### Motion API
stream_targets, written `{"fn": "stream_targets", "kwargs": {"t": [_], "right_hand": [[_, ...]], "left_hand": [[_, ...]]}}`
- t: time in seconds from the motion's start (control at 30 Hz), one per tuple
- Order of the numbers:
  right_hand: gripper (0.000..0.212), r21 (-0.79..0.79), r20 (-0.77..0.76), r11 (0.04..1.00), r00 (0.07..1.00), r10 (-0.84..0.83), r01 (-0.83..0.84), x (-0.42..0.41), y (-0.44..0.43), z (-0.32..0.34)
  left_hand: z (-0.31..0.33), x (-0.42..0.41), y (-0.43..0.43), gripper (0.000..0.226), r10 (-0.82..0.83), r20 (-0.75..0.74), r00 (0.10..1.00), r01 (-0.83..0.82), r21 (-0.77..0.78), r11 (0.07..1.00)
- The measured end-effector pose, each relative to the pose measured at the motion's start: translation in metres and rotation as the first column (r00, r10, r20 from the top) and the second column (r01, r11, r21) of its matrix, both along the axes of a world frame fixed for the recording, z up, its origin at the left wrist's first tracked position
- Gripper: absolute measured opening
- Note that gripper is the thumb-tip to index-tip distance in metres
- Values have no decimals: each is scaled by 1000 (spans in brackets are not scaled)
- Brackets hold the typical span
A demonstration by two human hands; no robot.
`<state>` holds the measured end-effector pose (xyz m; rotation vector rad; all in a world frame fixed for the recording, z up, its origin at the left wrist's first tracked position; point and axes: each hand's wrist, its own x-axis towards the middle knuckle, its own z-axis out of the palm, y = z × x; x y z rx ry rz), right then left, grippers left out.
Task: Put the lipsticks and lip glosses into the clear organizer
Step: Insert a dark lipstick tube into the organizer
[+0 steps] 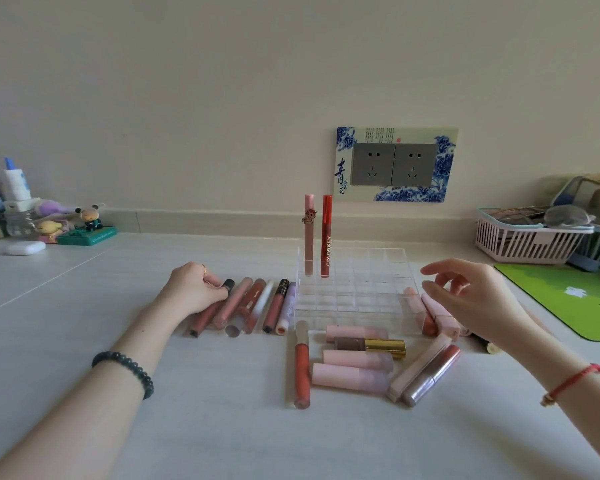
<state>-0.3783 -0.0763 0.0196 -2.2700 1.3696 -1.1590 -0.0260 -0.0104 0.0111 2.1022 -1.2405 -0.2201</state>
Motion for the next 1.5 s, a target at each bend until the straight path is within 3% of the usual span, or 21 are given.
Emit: {"fn": "stream_targets", "kwargs": {"t": [0.1,0.23,0.37,0.47,0.67,0.73,1.0,1.5], "right_hand": [[17,-15,13,1000,1000,-1,1,1,2,0],[17,-37,84,999,996,40,-37,10,9,5],[18,-32,108,983,977,185,-183,36,22,18],[21,-34,66,957,955,288,-286,64,27,24],[18,-77,144,951,941,306,-298,114,19,22],[6,-92,218,952,927,305,-292,124,15,20],[9,-104,329,963,906,268,-247,136,-1,21],[23,-5,199,986,967,161,-164,139,1,7]], "left_hand": [[4,4,0,28,-7,-150,989,-15,-145,989],[19,-9,-1,27,-232,-394,889,34,-447,894],[30,-39,-2,19,-459,-451,765,80,-641,763],[33,-62,-5,20,-576,-403,711,163,-703,692],[36,-89,-22,24,-655,-266,707,311,-715,626],[33,-91,-27,23,-665,-272,696,311,-720,620],[31,-91,-38,24,-668,-288,686,258,-763,593],[9,-91,-40,17,-535,-357,766,183,-676,714]]}}
